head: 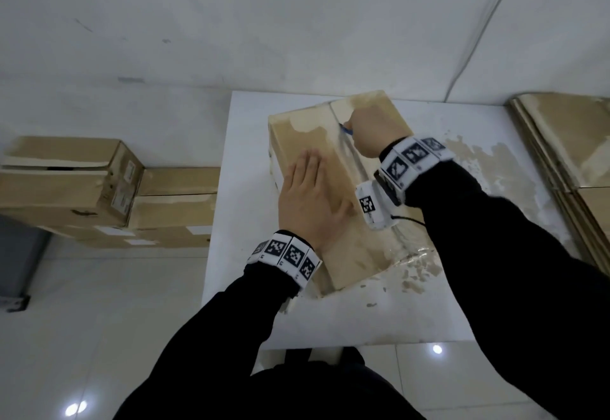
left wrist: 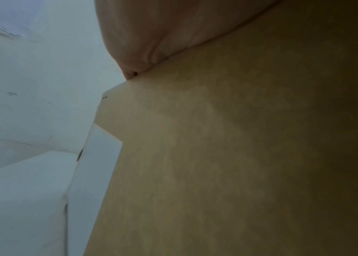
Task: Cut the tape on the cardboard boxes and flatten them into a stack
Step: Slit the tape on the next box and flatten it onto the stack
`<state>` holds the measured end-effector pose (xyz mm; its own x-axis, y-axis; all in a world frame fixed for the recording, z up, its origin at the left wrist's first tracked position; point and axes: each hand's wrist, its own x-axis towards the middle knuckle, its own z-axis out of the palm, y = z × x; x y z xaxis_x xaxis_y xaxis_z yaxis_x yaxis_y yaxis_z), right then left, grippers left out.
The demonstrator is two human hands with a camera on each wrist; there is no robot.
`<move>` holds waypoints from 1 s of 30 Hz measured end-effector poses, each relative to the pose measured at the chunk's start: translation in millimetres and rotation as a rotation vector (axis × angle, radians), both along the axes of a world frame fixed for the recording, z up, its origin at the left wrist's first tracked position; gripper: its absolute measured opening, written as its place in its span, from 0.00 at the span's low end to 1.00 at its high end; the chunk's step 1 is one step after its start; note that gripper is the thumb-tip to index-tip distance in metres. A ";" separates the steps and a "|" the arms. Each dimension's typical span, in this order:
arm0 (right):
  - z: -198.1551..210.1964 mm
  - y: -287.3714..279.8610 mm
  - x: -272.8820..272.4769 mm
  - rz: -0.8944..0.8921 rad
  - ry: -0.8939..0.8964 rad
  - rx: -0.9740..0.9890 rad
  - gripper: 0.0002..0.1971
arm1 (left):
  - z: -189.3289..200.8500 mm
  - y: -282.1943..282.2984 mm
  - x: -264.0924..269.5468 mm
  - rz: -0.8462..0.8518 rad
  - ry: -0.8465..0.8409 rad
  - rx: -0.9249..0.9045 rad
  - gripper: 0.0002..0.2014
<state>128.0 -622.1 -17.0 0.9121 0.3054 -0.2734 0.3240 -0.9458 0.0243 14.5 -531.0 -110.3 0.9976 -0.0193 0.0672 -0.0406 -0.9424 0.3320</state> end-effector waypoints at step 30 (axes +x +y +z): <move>-11.7 -59.3 -77.0 0.009 0.056 0.011 0.21 | 0.3 -2.9 6.0 -0.014 0.047 0.007 0.38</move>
